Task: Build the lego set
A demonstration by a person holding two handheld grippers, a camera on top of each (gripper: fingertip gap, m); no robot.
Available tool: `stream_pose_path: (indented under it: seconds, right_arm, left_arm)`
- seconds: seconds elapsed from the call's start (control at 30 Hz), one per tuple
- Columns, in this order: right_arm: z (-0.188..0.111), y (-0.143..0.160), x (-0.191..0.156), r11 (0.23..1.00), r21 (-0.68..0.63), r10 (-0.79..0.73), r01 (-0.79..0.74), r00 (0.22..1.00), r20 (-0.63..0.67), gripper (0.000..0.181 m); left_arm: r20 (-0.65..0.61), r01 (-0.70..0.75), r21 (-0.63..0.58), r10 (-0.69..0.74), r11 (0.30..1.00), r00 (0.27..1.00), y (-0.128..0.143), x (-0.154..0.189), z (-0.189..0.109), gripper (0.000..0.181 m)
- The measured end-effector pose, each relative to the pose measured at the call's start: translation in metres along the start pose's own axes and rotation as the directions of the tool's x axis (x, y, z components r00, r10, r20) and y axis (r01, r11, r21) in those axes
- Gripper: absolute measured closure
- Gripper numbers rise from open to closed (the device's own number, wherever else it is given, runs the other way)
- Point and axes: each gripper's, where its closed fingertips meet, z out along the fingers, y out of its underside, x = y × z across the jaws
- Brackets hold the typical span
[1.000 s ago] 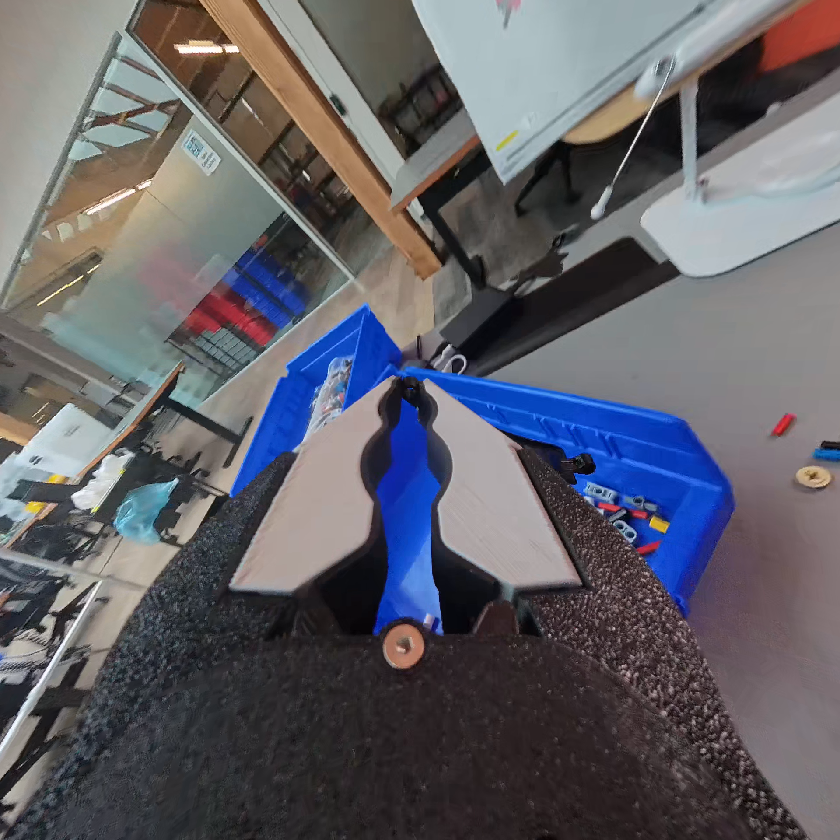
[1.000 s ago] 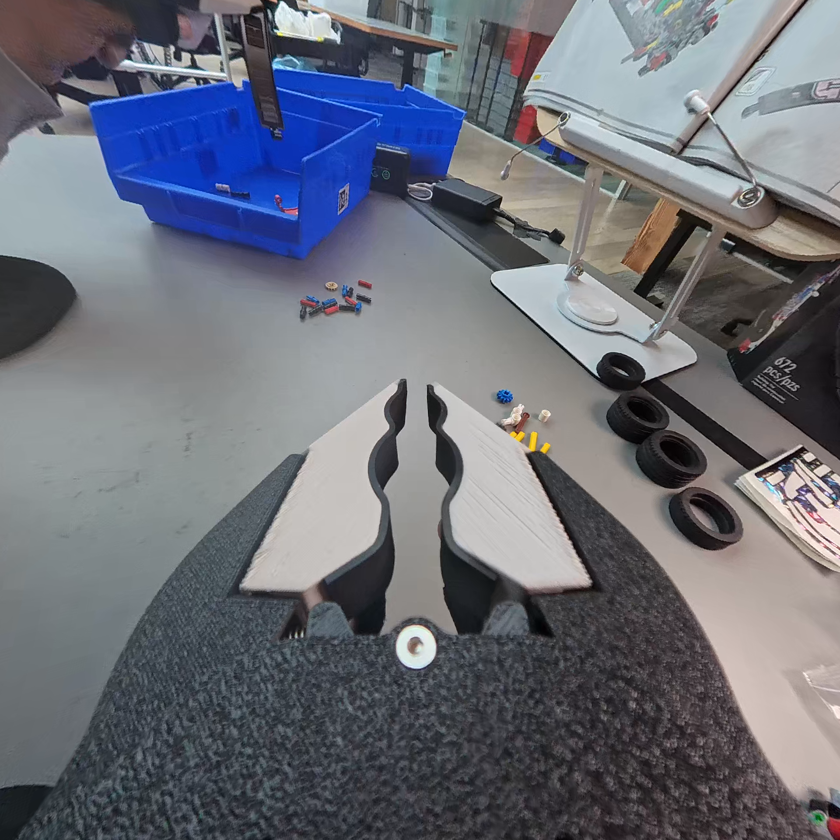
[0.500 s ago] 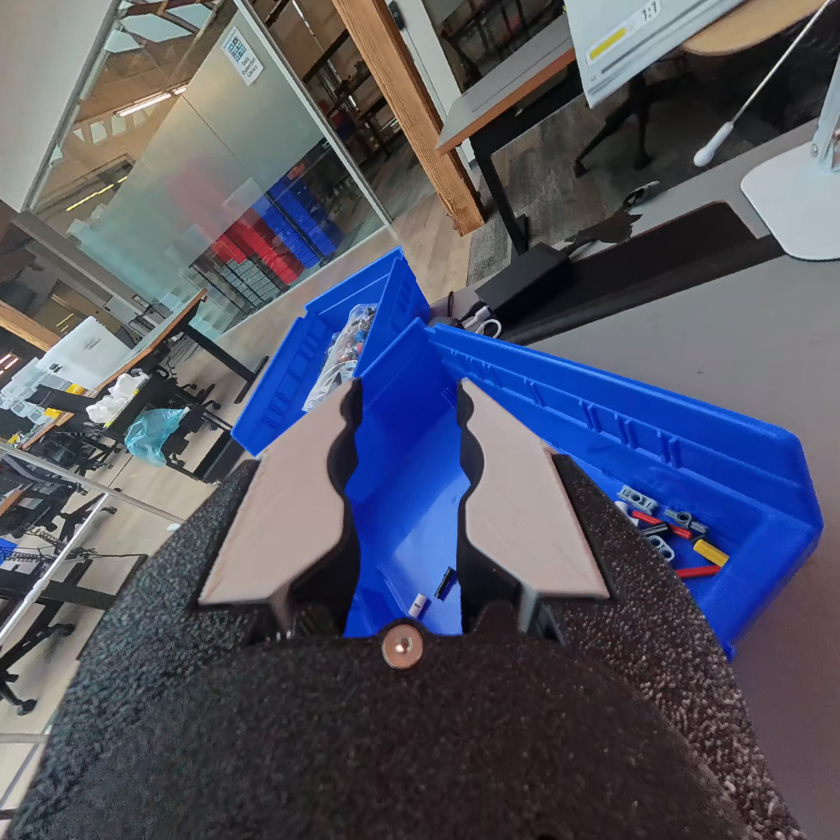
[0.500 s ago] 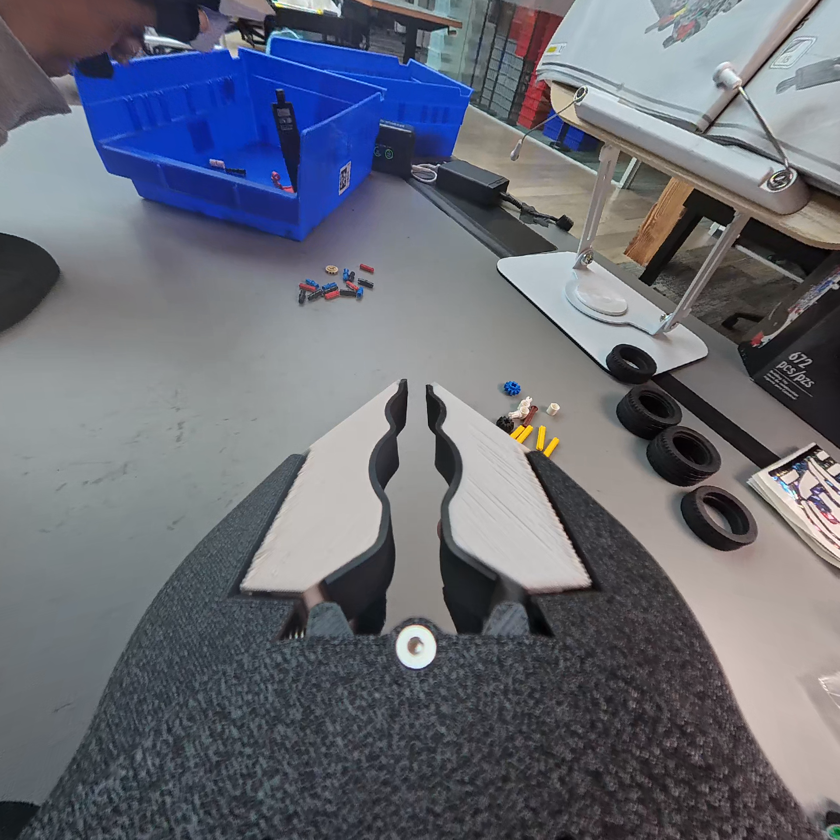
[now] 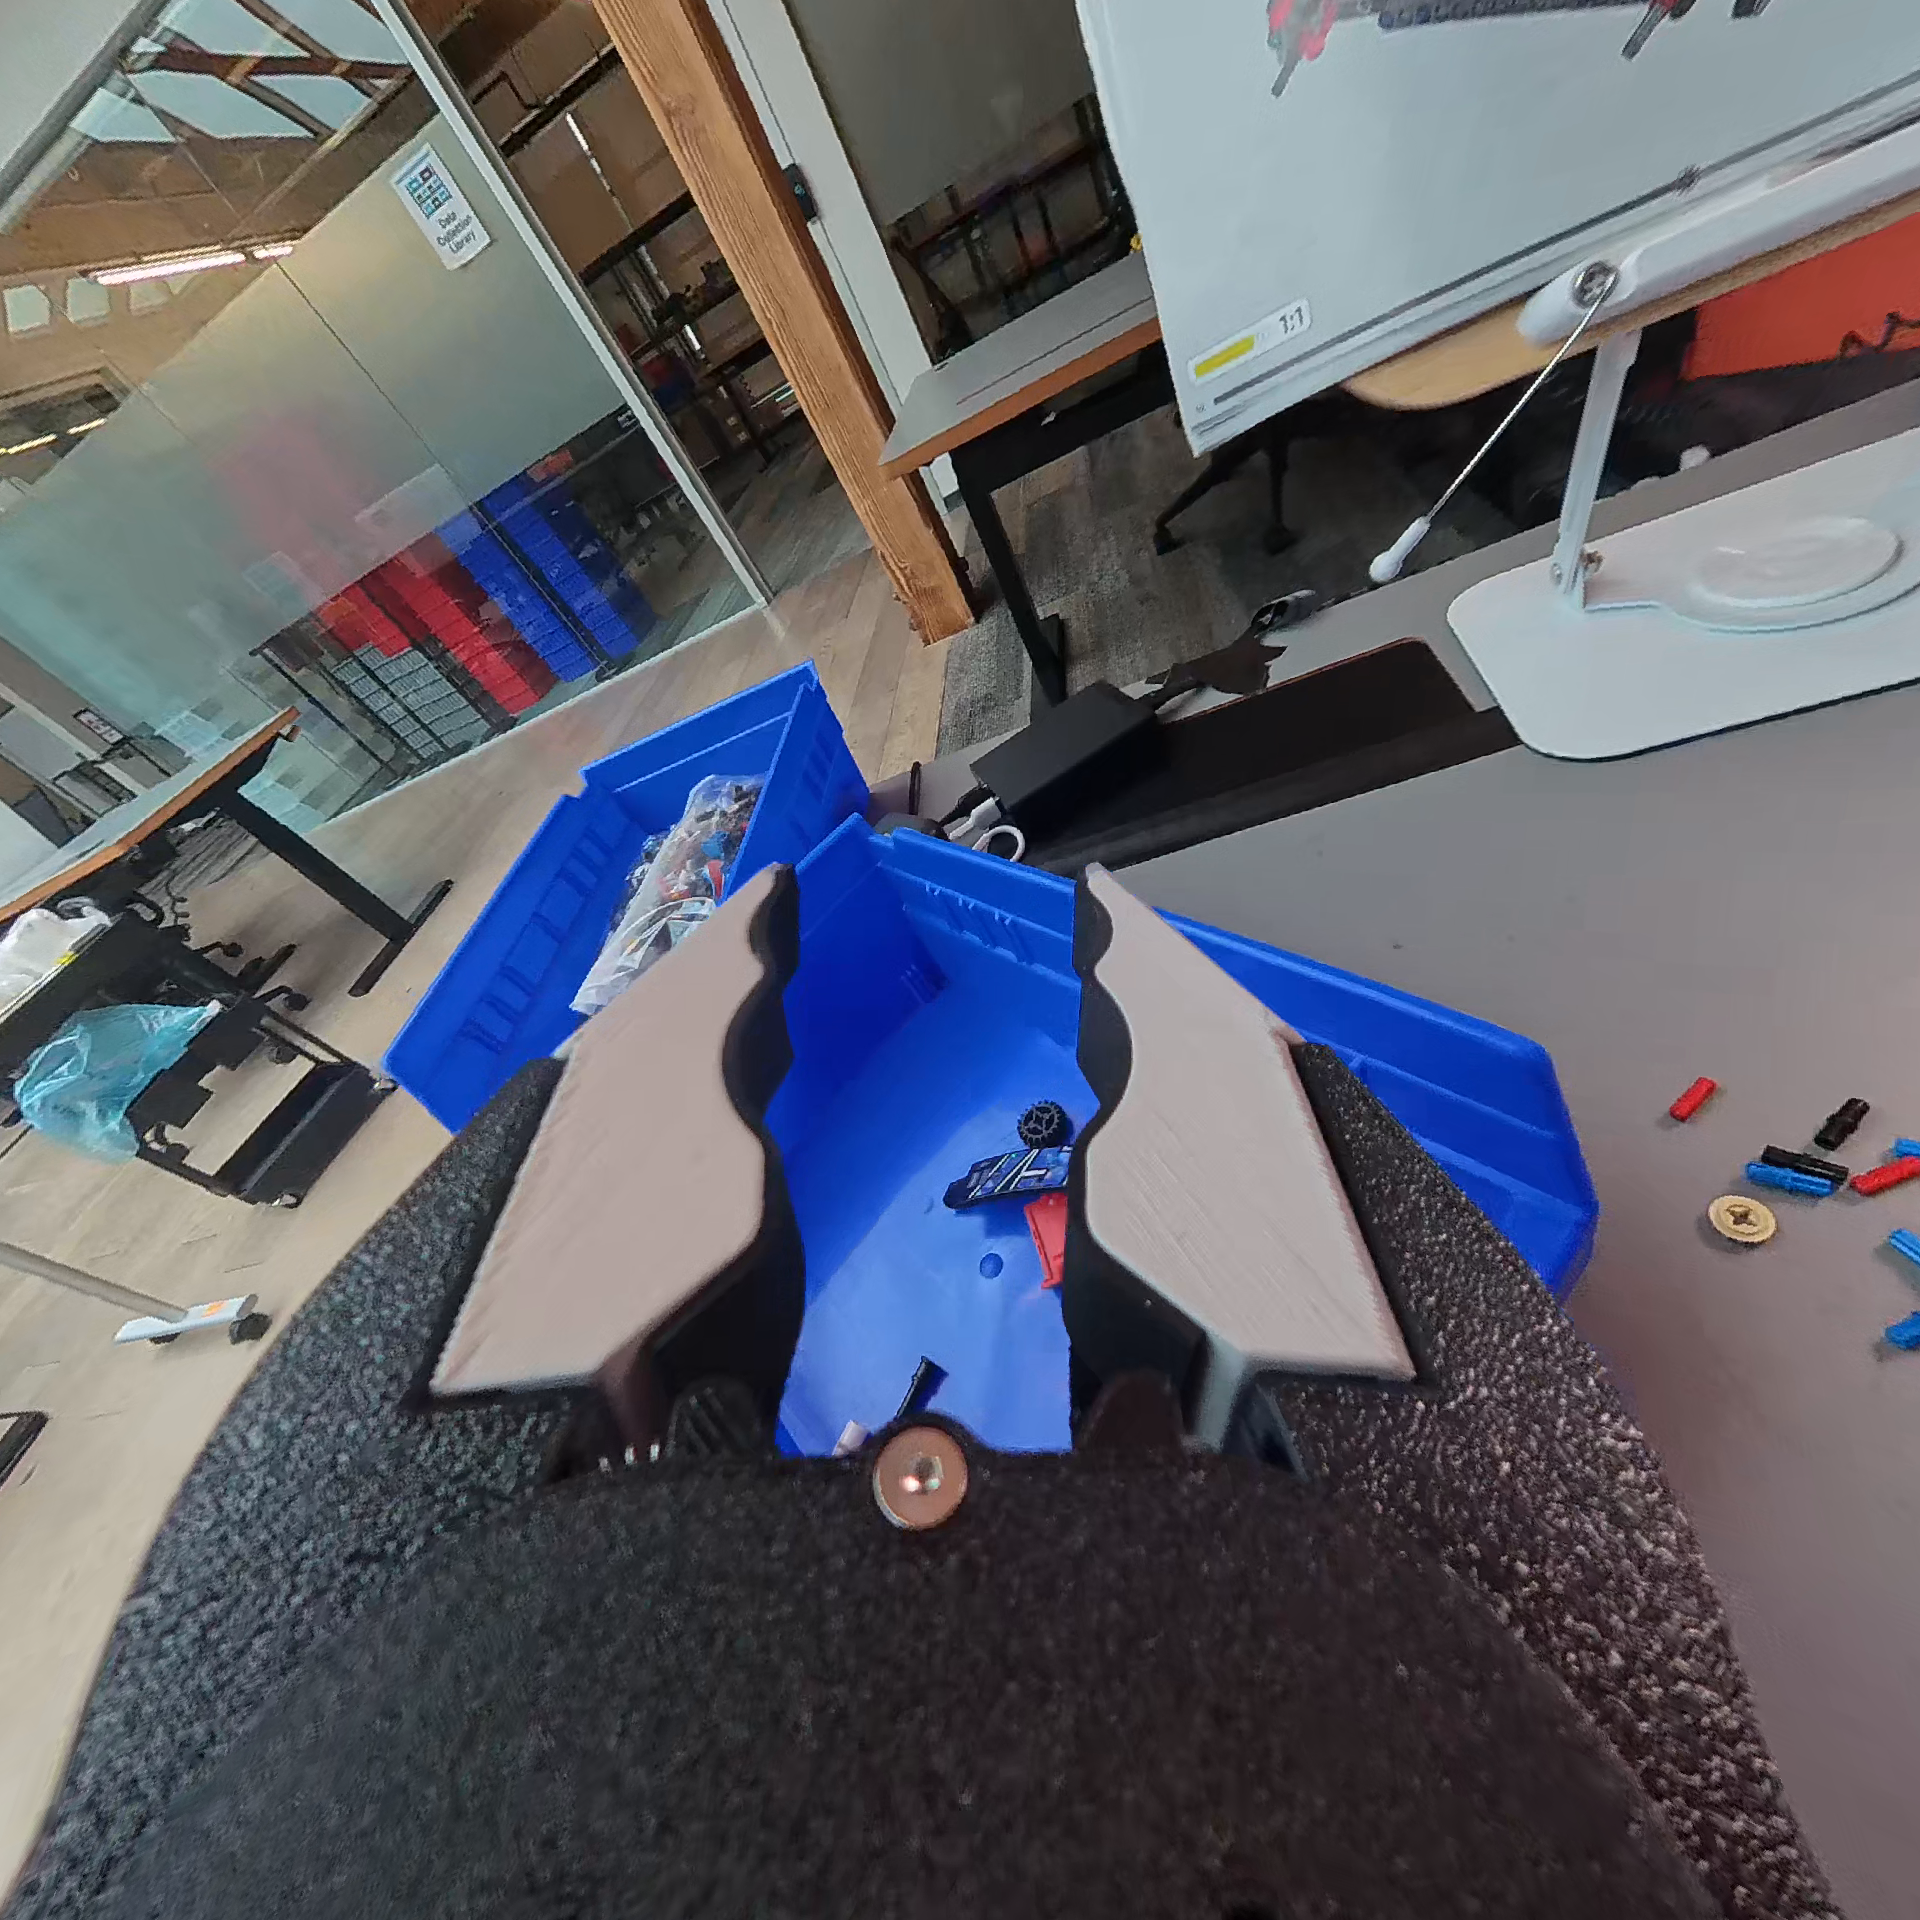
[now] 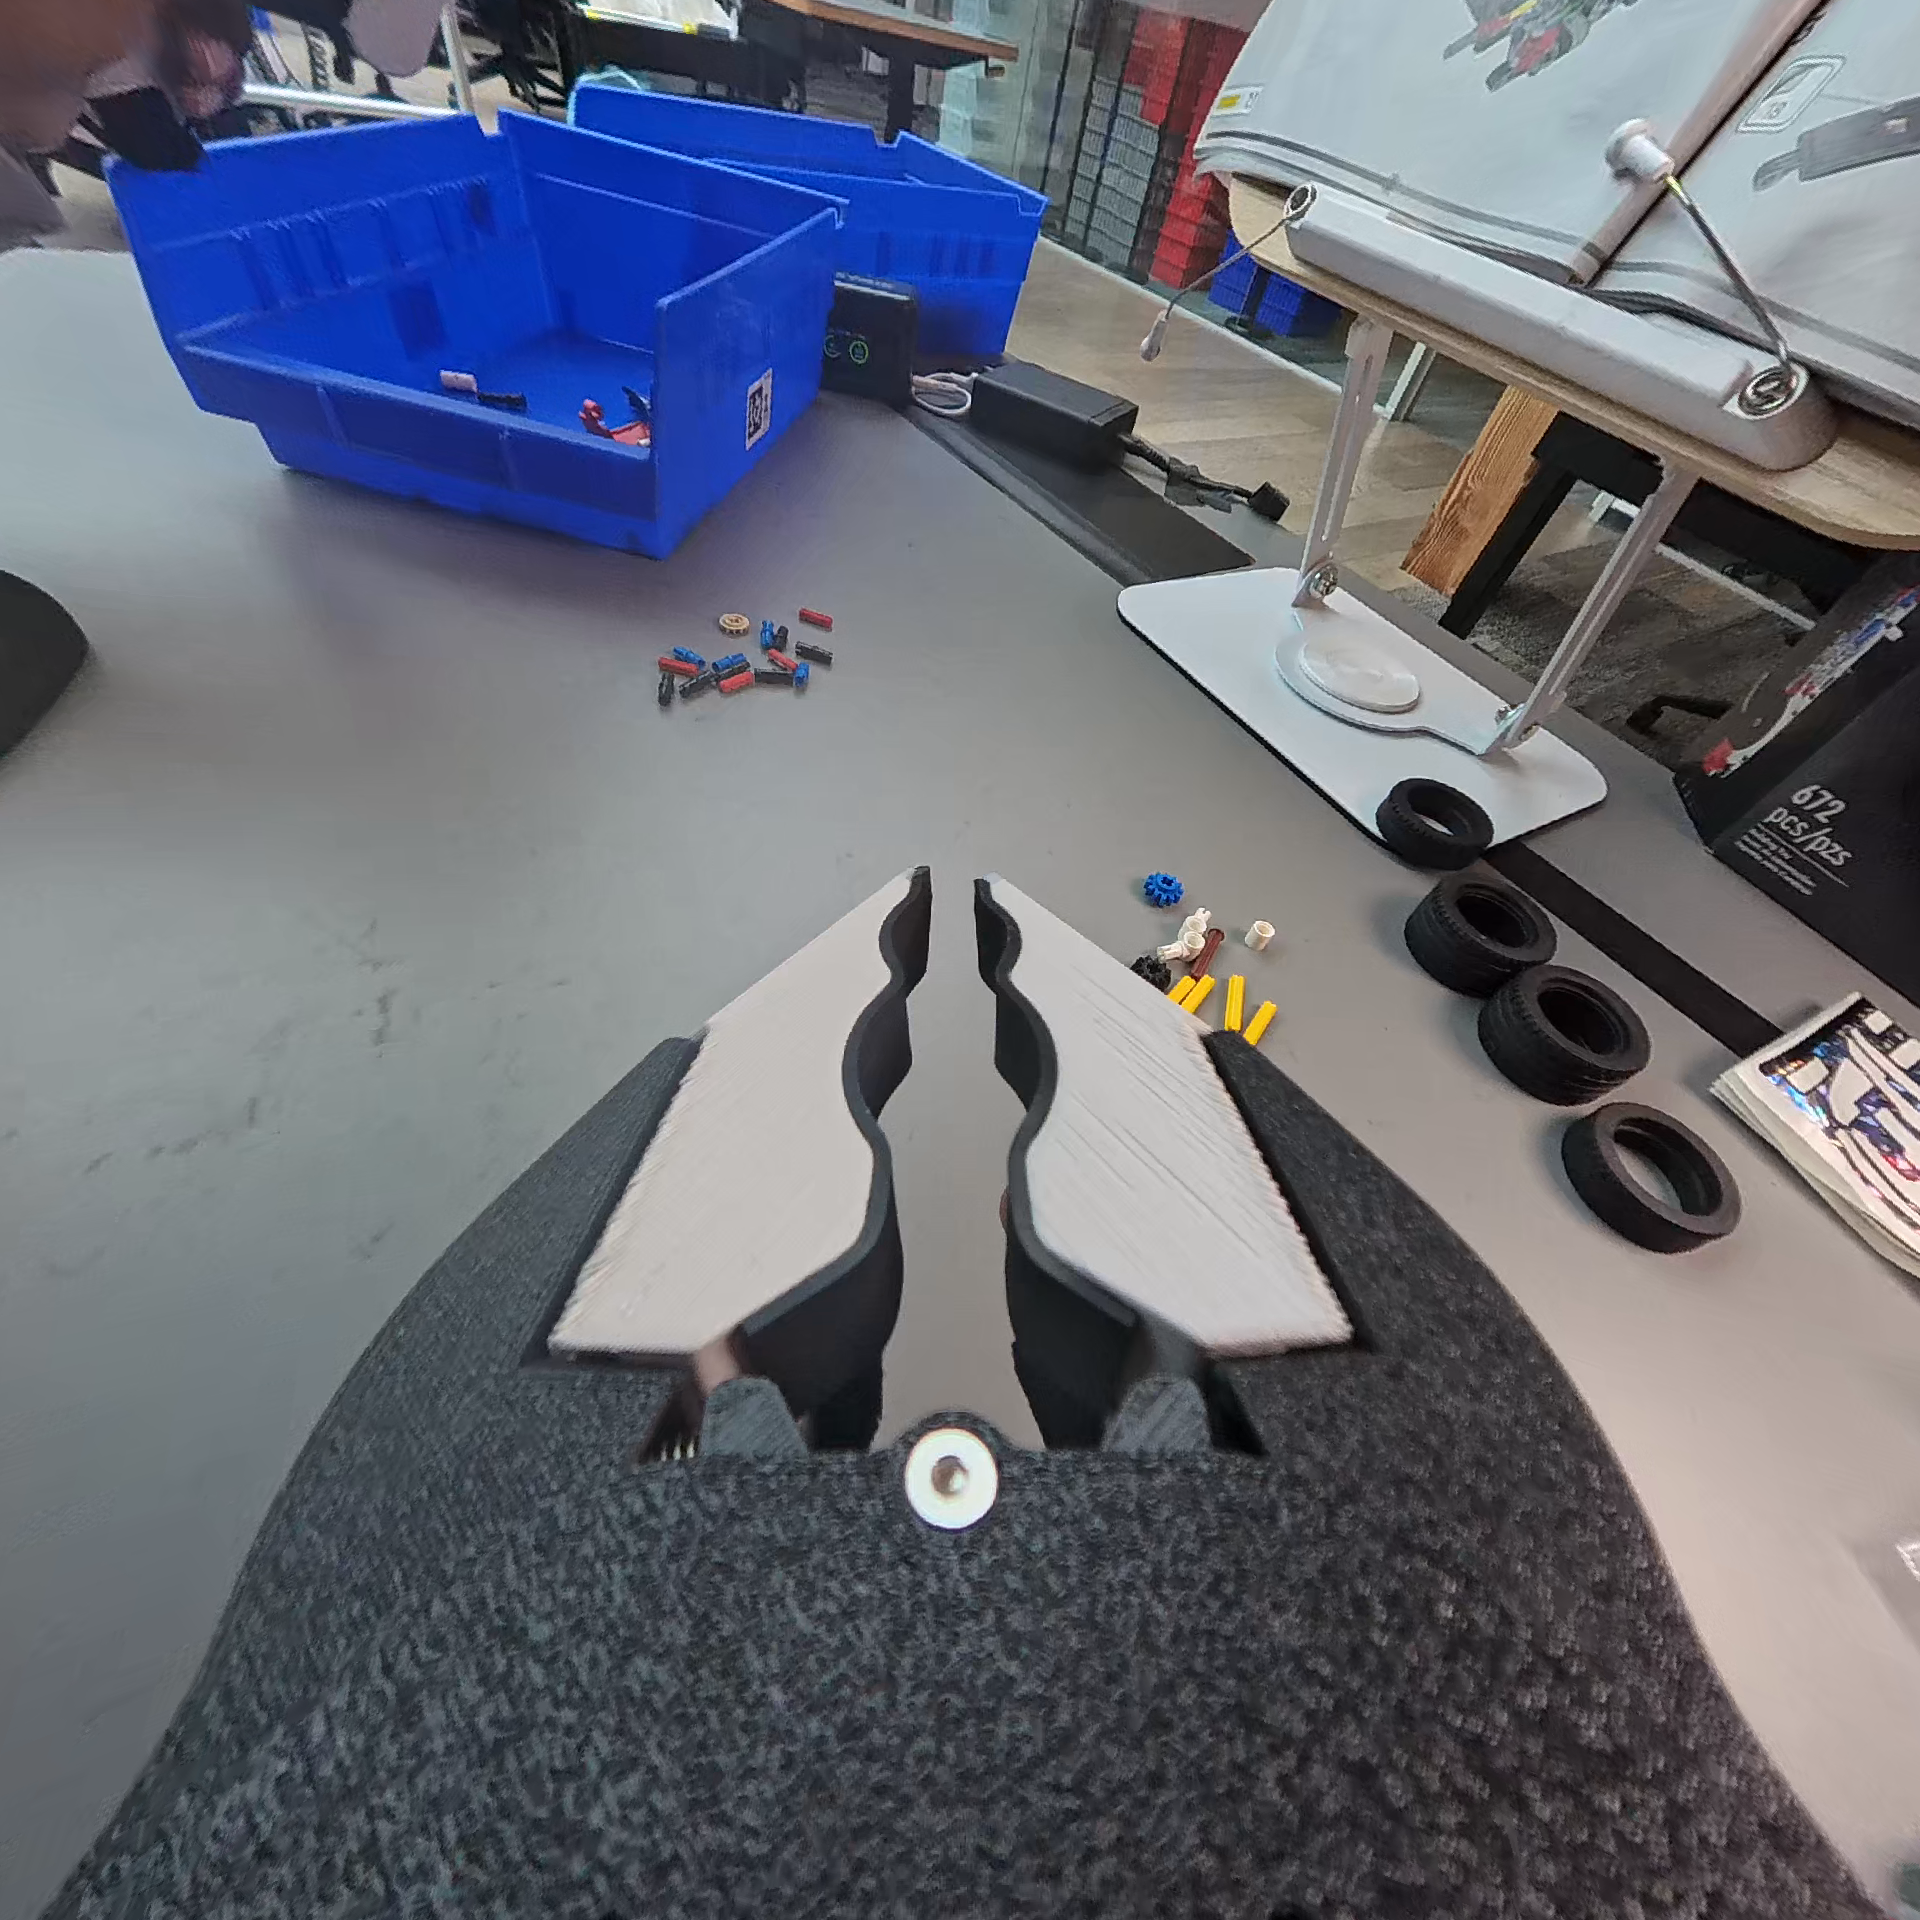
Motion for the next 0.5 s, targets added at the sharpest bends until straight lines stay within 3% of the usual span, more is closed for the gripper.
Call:
stream_pose_path:
  seconds: [0.1,0.23,0.33,0.43,0.5]
  right_arm:
    - [0.001,0.000,0.003,1.000,0.007,0.010,-0.009,1.000,-0.015,0.176]
    - [0.001,-0.002,0.009,0.999,0.034,0.024,-0.022,0.999,-0.049,0.176]
    - [0.001,-0.005,0.015,0.997,0.069,0.045,-0.040,0.995,-0.085,0.175]
    - [0.001,-0.008,0.021,0.993,0.105,0.060,-0.047,0.990,-0.130,0.175]
    - [0.002,-0.009,0.024,0.991,0.126,0.067,-0.047,0.985,-0.159,0.174]
  left_arm:
    - [-0.079,0.068,0.111,-0.059,0.992,0.995,-0.021,0.015,-0.012,0.130]
    - [-0.343,0.267,0.214,-0.184,0.940,0.921,-0.043,0.060,-0.035,0.129]
    - [-0.525,0.430,0.195,-0.277,0.881,0.805,-0.046,0.093,-0.048,0.127]
    - [-0.618,0.546,0.145,-0.355,0.825,0.701,-0.041,0.118,-0.053,0.127]
    - [-0.637,0.562,0.118,-0.372,0.819,0.675,-0.033,0.136,-0.052,0.128]
